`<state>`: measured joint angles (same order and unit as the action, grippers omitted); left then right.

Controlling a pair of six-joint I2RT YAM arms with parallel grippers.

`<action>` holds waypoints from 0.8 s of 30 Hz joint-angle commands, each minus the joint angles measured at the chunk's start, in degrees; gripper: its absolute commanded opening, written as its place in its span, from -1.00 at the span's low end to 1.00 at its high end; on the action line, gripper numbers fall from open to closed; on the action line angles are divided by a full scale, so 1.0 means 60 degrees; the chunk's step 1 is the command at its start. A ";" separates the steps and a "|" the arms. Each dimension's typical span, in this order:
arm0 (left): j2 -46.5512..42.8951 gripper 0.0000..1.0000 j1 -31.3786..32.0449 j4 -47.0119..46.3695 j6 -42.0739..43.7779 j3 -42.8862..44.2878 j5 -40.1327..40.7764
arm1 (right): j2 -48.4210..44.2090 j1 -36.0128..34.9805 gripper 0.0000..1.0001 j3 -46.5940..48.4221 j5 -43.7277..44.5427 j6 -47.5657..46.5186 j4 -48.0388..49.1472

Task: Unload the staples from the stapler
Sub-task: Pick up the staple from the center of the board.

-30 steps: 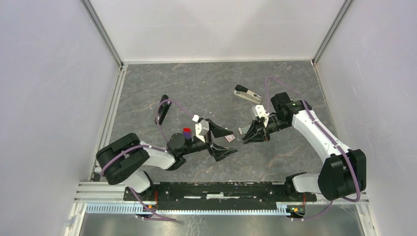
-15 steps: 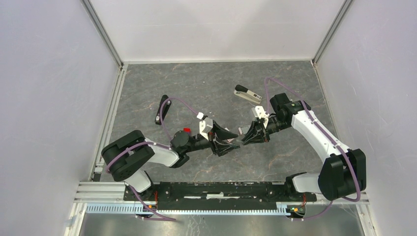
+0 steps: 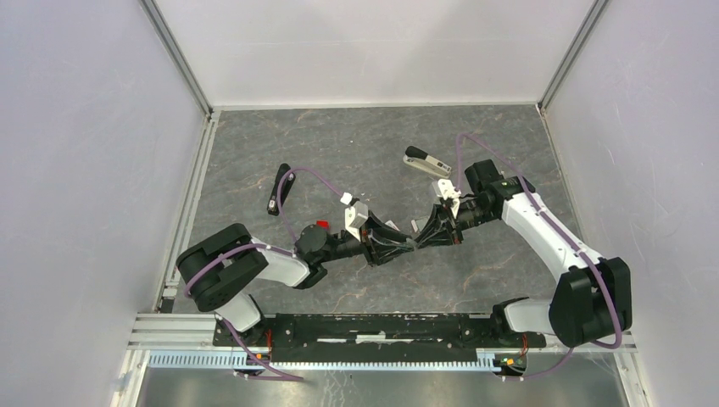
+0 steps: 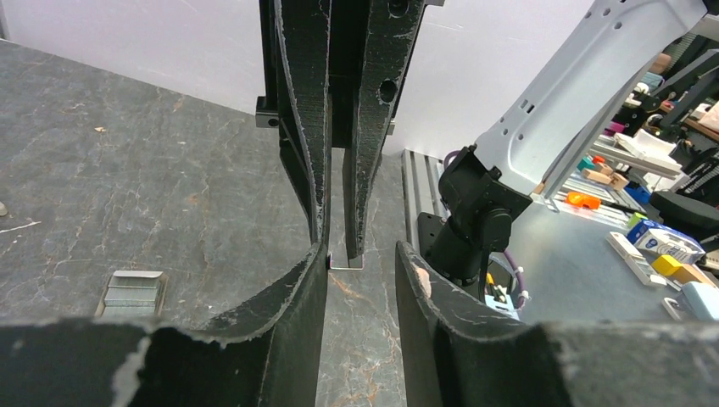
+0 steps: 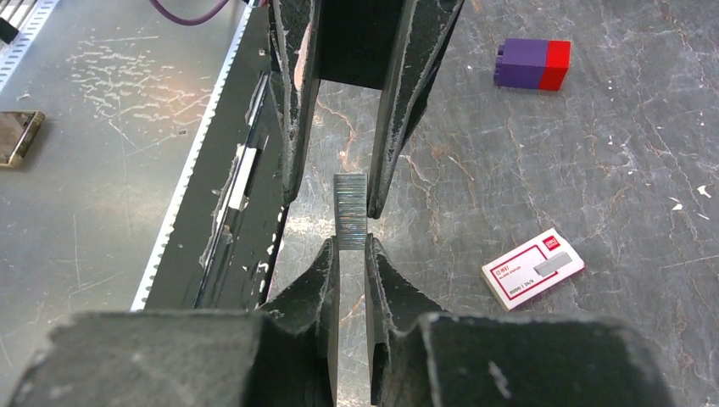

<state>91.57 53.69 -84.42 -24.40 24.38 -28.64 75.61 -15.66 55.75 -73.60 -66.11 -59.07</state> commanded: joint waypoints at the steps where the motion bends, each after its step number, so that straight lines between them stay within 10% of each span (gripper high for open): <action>1: -0.0045 -0.18 0.0002 -0.0774 -0.0213 0.0116 0.0156 | -0.0312 -0.0040 -0.74 -0.0161 -0.0063 0.0820 0.0861; 24: -0.0280 -0.68 -0.0013 -0.0308 -0.0167 0.0052 0.0634 | -0.0341 -0.0029 -0.58 -0.0211 -0.0069 0.1474 0.1335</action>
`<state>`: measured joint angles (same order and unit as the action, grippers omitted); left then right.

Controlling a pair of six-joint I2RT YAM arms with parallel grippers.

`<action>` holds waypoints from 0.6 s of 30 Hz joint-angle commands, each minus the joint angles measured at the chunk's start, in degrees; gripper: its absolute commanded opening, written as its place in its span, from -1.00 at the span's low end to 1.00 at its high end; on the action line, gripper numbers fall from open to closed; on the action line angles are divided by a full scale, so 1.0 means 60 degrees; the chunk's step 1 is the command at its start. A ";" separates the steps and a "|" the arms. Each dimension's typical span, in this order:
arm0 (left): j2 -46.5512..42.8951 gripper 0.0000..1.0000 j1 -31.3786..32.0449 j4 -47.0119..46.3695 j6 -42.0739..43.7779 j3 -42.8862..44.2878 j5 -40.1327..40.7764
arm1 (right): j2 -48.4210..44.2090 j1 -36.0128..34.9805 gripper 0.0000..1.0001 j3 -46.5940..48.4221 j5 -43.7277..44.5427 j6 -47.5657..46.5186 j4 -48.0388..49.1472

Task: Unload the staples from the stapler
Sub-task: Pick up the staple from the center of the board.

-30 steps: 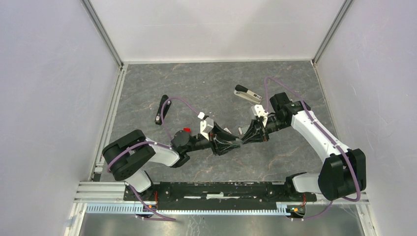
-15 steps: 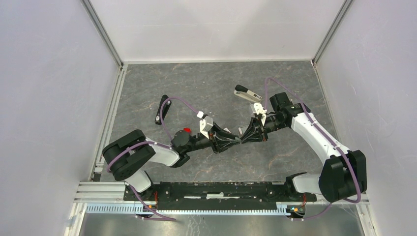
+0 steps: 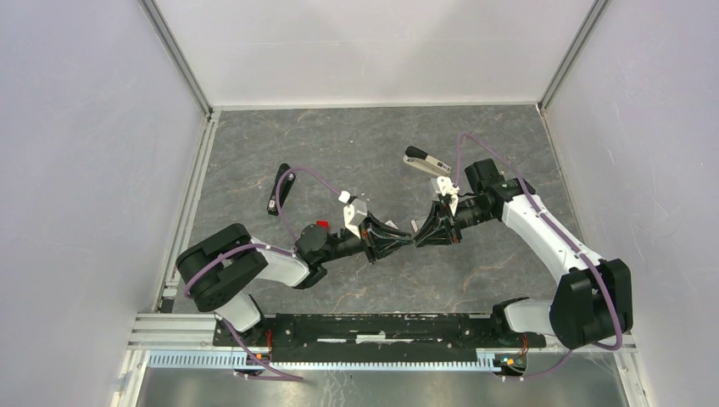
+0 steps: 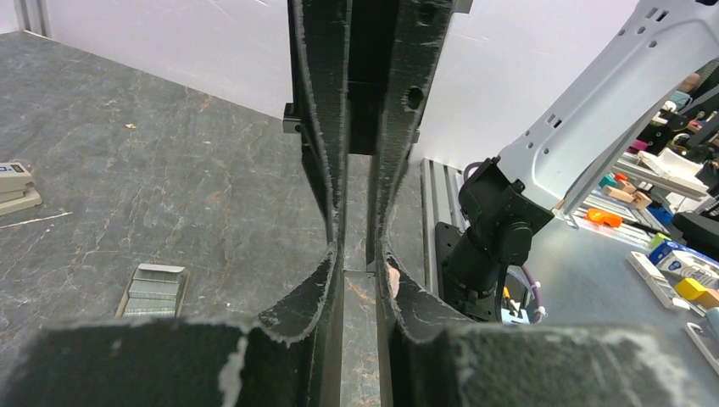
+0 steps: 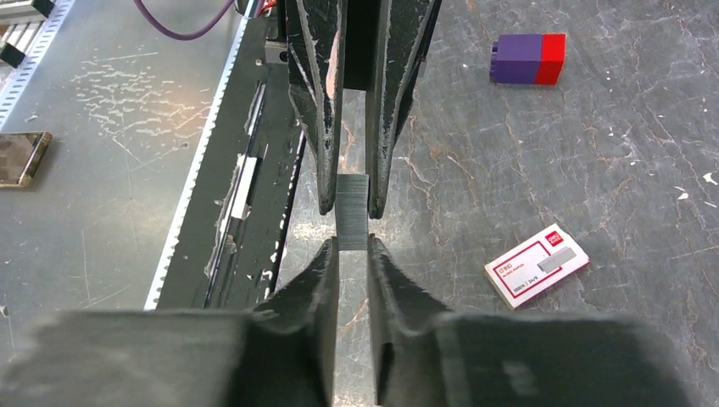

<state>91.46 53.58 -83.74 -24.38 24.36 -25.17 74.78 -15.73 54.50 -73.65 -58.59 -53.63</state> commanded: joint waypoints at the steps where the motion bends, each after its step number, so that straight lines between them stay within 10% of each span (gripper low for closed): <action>1: -0.0231 -0.68 -0.0006 -0.0435 -0.0256 0.0043 0.0125 | -0.0203 -0.0014 -0.41 -0.0001 -0.0024 0.0301 0.0478; 6: -0.0211 -0.73 -0.0315 -0.0443 -0.1412 -0.0029 0.0444 | -0.0450 0.0032 0.27 -0.0064 0.0301 0.0609 0.0821; 18: -0.1121 -0.84 -0.1532 0.2025 -0.6122 -0.0604 0.2039 | -0.2181 0.0338 0.61 -0.0565 0.2806 0.2464 0.3794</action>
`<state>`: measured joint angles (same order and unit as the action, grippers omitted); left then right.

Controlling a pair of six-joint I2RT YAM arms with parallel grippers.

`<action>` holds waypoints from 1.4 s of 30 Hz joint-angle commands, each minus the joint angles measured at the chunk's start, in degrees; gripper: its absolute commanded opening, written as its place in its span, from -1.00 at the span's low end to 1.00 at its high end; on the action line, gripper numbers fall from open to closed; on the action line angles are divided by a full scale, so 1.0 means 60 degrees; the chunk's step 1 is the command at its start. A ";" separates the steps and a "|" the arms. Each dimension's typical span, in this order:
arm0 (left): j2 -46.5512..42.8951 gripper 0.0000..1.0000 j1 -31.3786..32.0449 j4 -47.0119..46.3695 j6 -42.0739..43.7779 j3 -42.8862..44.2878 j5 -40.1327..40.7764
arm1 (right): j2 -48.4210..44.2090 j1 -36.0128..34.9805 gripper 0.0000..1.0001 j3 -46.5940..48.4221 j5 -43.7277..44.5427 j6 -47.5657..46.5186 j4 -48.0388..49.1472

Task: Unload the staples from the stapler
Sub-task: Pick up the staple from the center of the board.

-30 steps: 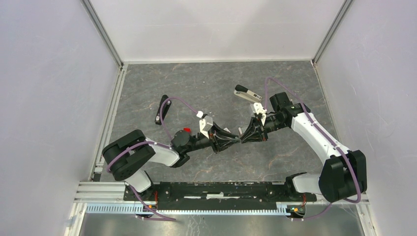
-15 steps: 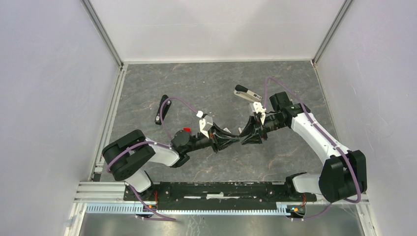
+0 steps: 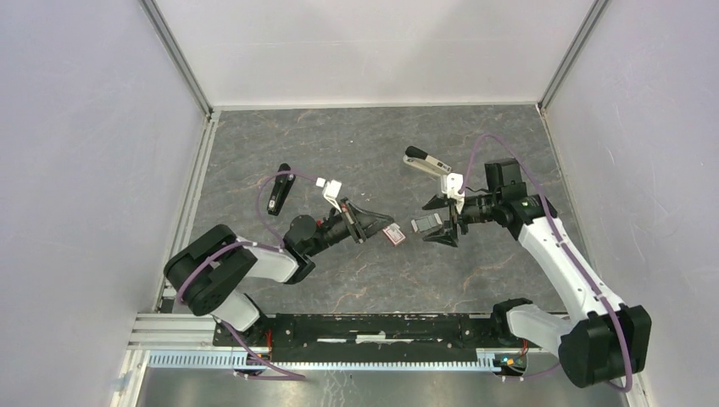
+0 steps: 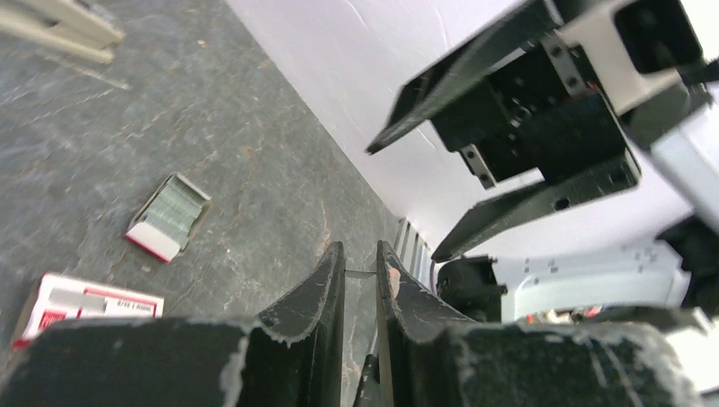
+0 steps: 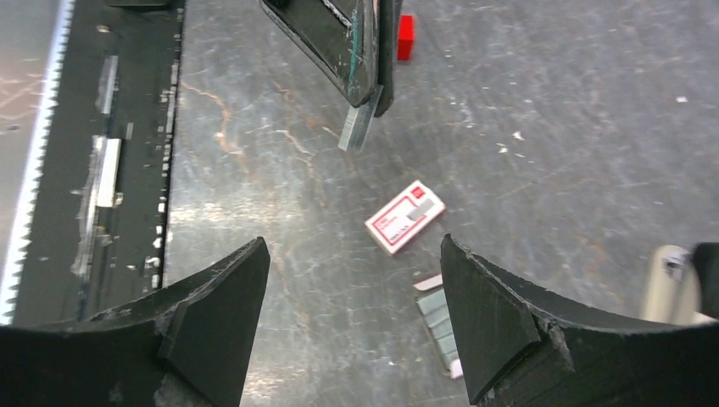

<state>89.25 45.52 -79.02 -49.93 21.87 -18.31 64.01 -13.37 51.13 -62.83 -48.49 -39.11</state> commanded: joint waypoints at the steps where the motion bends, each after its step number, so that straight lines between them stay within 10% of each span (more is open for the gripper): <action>1: -0.1020 -0.84 -0.0196 0.1648 -0.1998 -0.0236 0.1304 | -0.0385 -0.0121 0.61 0.0010 0.1149 0.0879 0.1501; 13: -0.2253 -0.85 -0.0139 1.0212 -0.3722 0.2126 0.3594 | 0.0573 -0.1897 0.59 -0.0014 0.3468 0.2885 0.3544; 42: -0.2080 -0.86 -0.0027 0.9086 -0.4349 0.1832 0.3125 | 0.3344 -0.2811 0.22 0.0593 0.2525 0.4791 0.4712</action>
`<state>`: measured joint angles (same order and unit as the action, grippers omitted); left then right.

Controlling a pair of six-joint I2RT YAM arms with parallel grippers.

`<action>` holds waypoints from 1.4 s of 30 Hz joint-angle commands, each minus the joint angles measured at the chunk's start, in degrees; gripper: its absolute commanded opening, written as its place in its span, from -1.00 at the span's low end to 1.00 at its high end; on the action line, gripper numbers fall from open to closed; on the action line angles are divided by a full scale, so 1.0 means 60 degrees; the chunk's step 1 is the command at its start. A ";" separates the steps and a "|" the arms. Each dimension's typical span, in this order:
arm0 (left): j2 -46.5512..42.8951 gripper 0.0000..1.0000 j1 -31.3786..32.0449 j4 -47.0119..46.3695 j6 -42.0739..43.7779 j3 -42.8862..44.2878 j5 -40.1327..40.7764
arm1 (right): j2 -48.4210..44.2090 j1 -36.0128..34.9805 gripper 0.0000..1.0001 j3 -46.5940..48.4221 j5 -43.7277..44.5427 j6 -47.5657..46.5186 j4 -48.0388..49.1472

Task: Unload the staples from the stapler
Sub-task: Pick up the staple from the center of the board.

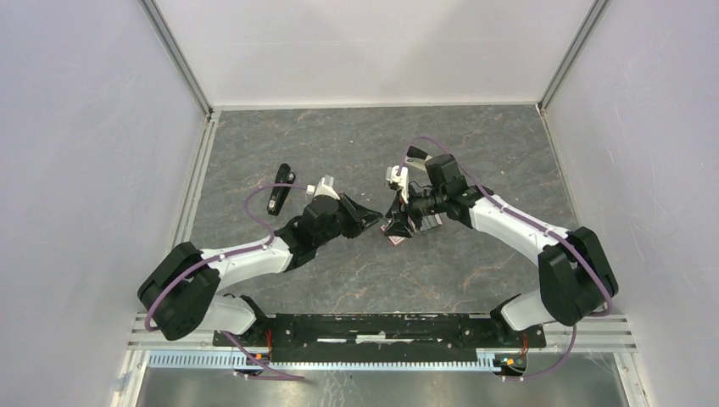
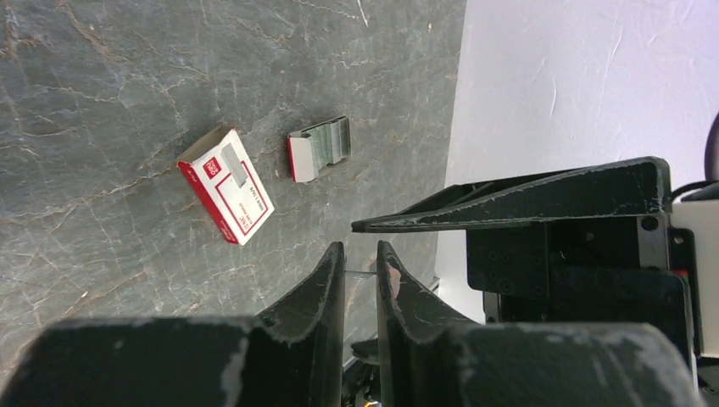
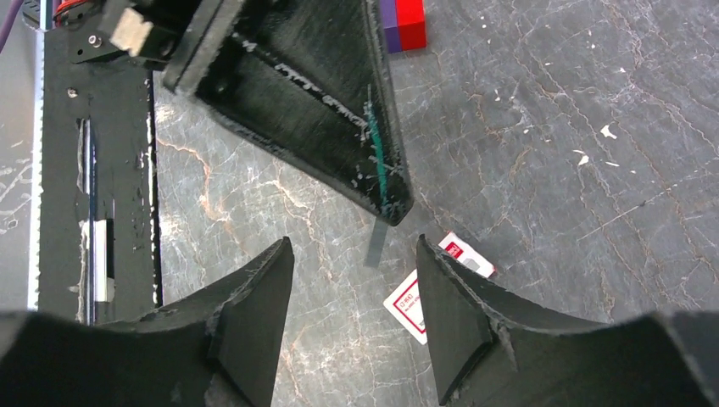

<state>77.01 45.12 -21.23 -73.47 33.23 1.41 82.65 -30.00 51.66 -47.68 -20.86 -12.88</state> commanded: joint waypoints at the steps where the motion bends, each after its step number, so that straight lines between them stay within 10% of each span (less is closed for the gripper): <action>1: -0.0060 -0.86 0.0038 -0.0561 -0.0432 -0.0075 -0.0175 | 0.0285 -0.0037 0.18 0.0557 0.0014 0.0221 0.0376; 29: 0.0027 -0.77 0.0038 -0.1604 -0.0978 -0.0603 -0.0191 | 0.0560 -0.0173 -0.85 0.0631 -0.0095 0.0227 0.0336; 42: -0.0559 0.38 -0.0251 -0.2394 0.0119 -0.1040 -0.0763 | 0.0010 -0.0171 -0.95 0.0212 -0.0311 -0.0048 0.0143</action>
<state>77.19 44.86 -31.05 -76.44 28.10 -1.54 85.67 -30.55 53.63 -47.57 -19.84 -11.94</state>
